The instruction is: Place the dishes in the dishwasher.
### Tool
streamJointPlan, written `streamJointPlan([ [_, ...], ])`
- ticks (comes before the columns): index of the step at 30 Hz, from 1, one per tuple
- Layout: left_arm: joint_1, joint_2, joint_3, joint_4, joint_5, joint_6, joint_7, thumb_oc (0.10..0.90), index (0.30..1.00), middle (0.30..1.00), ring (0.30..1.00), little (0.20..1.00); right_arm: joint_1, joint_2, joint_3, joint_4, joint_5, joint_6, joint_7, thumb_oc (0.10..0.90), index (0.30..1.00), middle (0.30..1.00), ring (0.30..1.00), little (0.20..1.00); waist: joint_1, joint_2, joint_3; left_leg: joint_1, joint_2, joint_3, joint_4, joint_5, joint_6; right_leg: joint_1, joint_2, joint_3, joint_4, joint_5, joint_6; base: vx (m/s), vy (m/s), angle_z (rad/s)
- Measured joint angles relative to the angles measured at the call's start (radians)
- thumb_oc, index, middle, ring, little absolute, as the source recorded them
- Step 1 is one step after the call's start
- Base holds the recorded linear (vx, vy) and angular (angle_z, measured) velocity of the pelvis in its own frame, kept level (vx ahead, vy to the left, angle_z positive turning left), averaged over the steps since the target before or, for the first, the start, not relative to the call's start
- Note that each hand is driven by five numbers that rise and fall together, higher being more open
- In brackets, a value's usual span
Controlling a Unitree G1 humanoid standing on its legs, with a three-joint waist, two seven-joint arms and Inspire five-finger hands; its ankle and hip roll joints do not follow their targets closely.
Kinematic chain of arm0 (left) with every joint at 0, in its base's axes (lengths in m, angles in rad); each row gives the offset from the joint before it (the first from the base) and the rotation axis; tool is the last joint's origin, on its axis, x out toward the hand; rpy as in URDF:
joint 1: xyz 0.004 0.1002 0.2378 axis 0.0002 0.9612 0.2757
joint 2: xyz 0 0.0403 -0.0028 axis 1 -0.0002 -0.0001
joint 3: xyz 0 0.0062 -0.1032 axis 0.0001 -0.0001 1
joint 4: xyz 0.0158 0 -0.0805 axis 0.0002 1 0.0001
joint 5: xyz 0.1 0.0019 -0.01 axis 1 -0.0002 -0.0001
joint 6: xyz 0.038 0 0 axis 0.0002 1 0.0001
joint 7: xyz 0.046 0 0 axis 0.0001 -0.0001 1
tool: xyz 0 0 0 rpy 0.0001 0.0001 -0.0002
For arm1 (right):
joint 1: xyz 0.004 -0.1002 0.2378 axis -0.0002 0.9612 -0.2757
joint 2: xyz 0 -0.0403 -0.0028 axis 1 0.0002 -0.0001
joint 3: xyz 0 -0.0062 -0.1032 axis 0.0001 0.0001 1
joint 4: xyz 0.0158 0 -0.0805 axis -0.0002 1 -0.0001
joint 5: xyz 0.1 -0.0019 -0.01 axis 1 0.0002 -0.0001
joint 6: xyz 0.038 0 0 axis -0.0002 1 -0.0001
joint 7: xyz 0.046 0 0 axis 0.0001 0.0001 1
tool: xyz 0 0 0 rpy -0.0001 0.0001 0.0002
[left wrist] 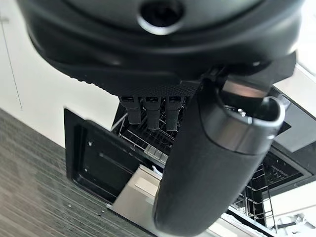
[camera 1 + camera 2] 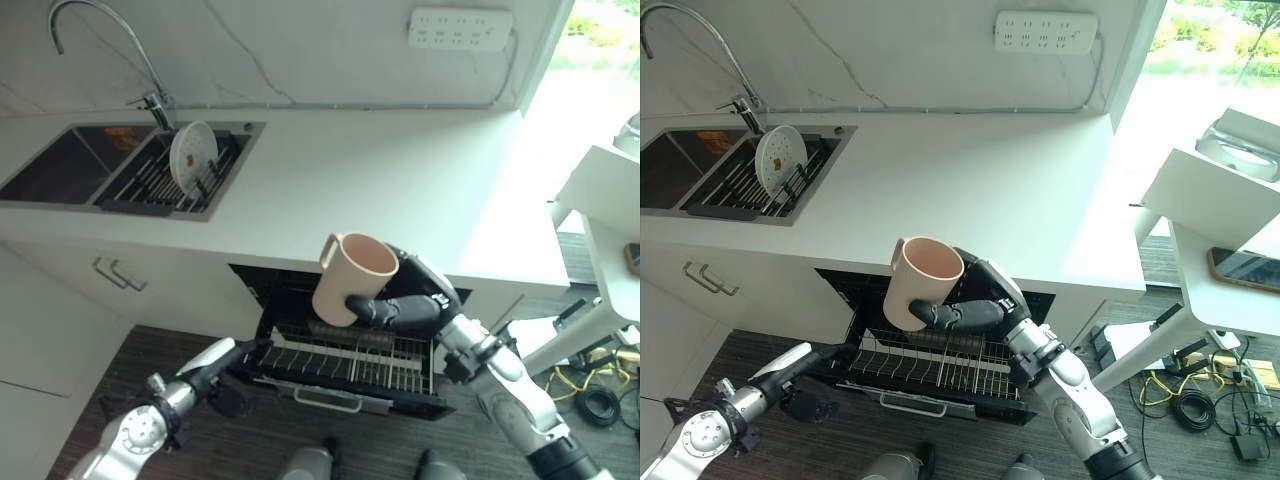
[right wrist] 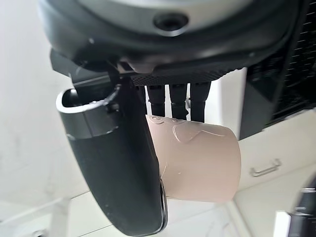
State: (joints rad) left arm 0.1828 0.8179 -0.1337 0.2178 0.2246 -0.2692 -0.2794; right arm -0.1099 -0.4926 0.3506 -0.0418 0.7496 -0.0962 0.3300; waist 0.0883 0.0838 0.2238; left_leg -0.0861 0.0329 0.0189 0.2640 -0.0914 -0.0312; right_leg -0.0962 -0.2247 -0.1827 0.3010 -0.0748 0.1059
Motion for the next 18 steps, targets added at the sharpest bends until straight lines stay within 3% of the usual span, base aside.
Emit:
streamJointPlan([
  [5, -0.01, 0.005, -0.008, -0.042, 0.145, -0.022, 0.015, 0.8, 0.9, 0.9, 0.9, 0.9, 0.012, -0.031, 0.014, 0.067, -0.044, 0.031, 0.014, 0.4, 0.3, 0.3, 0.3, 0.3, -0.004, 0.0, 0.0, 0.0, 0.001, -0.001, 0.001, 0.0, 0.0, -0.001, 0.0, 0.002, 0.002, 0.0, 0.0, 0.07, 0.003, -0.01],
  [9, -0.015, 0.016, -0.03, -0.04, 0.265, -0.021, 0.103, 0.8, 0.9, 0.9, 0.9, 0.9, 0.03, -0.074, 0.029, 0.11, -0.083, 0.042, 0.043, 0.4, 0.3, 0.3, 0.3, 0.3, -0.004, -0.003, -0.001, -0.007, 0.002, -0.004, 0.002, -0.001, -0.001, -0.001, 0.002, -0.003, 0.002, 0.0, 0.0, 0.06, -0.013, 0.02],
  [18, -0.061, 0.018, -0.089, -0.043, 0.353, -0.04, 0.144, 0.8, 0.9, 0.9, 0.9, 0.9, 0.027, -0.058, 0.036, 0.247, -0.17, 0.047, 0.032, 0.4, 0.3, 0.3, 0.3, 0.3, 0.0, -0.016, -0.001, -0.025, 0.0, -0.024, 0.012, 0.0, -0.001, 0.0, 0.0, -0.022, 0.0, 0.0, 0.0, 0.04, 0.001, 0.06],
])
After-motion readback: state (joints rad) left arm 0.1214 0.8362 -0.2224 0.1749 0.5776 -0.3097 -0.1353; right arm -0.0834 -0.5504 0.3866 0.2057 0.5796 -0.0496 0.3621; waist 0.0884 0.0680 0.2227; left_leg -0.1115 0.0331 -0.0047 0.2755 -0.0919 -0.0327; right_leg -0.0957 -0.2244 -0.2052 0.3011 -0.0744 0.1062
